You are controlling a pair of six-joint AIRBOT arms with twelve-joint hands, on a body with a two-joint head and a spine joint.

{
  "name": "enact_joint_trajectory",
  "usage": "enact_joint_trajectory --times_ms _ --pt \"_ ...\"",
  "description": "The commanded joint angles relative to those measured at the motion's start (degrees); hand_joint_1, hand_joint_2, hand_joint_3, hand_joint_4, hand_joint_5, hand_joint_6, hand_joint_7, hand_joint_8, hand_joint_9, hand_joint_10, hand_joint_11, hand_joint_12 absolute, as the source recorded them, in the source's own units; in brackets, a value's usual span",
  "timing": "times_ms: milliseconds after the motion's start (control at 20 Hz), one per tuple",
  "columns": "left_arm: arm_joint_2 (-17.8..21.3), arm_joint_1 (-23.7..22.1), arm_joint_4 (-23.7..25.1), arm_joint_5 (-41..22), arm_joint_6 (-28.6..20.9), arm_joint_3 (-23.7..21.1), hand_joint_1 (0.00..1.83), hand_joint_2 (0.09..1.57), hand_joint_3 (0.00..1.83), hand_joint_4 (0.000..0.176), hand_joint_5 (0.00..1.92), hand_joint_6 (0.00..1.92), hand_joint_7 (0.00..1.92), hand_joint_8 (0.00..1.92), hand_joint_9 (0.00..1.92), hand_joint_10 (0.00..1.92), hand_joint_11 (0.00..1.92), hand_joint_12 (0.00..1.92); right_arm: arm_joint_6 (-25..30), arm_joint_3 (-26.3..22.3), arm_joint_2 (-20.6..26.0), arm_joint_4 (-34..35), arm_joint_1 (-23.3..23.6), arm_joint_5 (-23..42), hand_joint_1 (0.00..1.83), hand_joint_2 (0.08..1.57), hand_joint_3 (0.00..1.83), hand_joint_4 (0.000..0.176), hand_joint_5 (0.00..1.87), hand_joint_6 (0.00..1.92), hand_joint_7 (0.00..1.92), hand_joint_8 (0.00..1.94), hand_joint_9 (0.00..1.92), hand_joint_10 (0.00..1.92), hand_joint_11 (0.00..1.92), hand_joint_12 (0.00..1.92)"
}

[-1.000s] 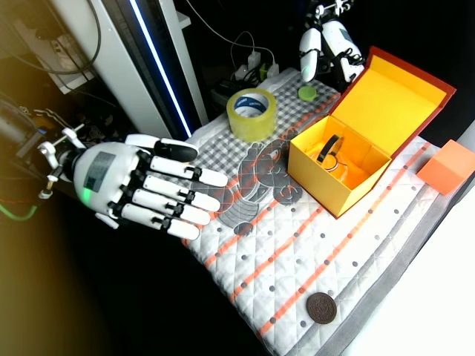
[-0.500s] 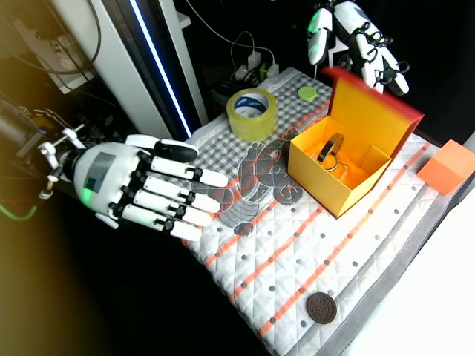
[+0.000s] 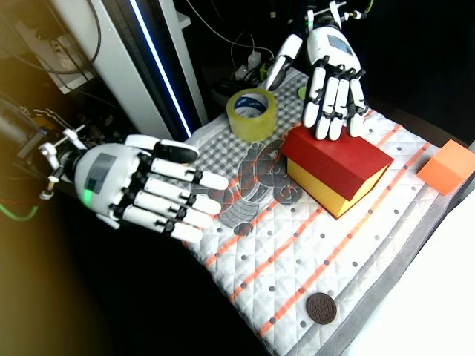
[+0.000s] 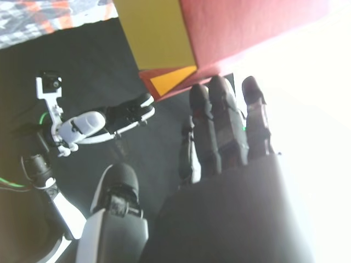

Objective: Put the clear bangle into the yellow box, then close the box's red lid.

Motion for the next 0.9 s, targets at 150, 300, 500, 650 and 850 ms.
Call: enact_joint_trajectory --times_ms 150,300,500,650,850 --pt "0.1 -0.4 0.6 2.0 0.0 0.3 0.01 1.18 0.0 0.176 0.23 0.0 0.56 0.01 0.47 0.04 0.0 0.55 0.6 0.3 0.4 0.6 -0.1 7.3 0.22 1.3 0.01 0.068 0.27 0.0 0.41 0.0 0.29 0.01 0.14 0.11" --pt "-1.0 0.6 2.3 4.1 0.0 0.1 0.01 1.19 0.0 0.175 0.24 0.01 0.55 0.01 0.44 0.02 0.0 0.53 0.7 0.3 0.3 0.6 -0.2 7.3 0.22 1.31 0.01 0.084 0.28 0.0 0.41 0.0 0.3 0.01 0.15 0.11" --pt "-4.3 3.2 2.3 8.4 0.0 1.8 0.09 1.13 0.0 0.176 0.19 0.01 0.61 0.01 0.5 0.03 0.0 0.89 0.9 0.3 0.4 0.6 -0.3 7.3 0.22 1.31 0.0 0.073 0.27 0.0 0.42 0.01 0.32 0.01 0.16 0.12" --pt "-4.1 3.7 1.7 8.5 0.0 1.8 0.03 1.15 0.0 0.176 0.19 0.0 0.63 0.01 0.51 0.03 0.0 0.97 0.9 0.3 0.5 0.6 -0.3 7.3 0.21 1.32 0.0 0.086 0.27 0.0 0.41 0.0 0.29 0.0 0.14 0.11" --pt "-2.9 3.8 0.1 6.6 0.0 1.8 0.02 1.19 0.0 0.161 0.13 0.0 0.59 0.0 0.48 0.0 0.0 0.66 1.0 0.3 0.4 0.6 -0.4 7.3 0.2 1.36 0.01 0.071 0.27 0.0 0.43 0.0 0.3 0.0 0.15 0.11"
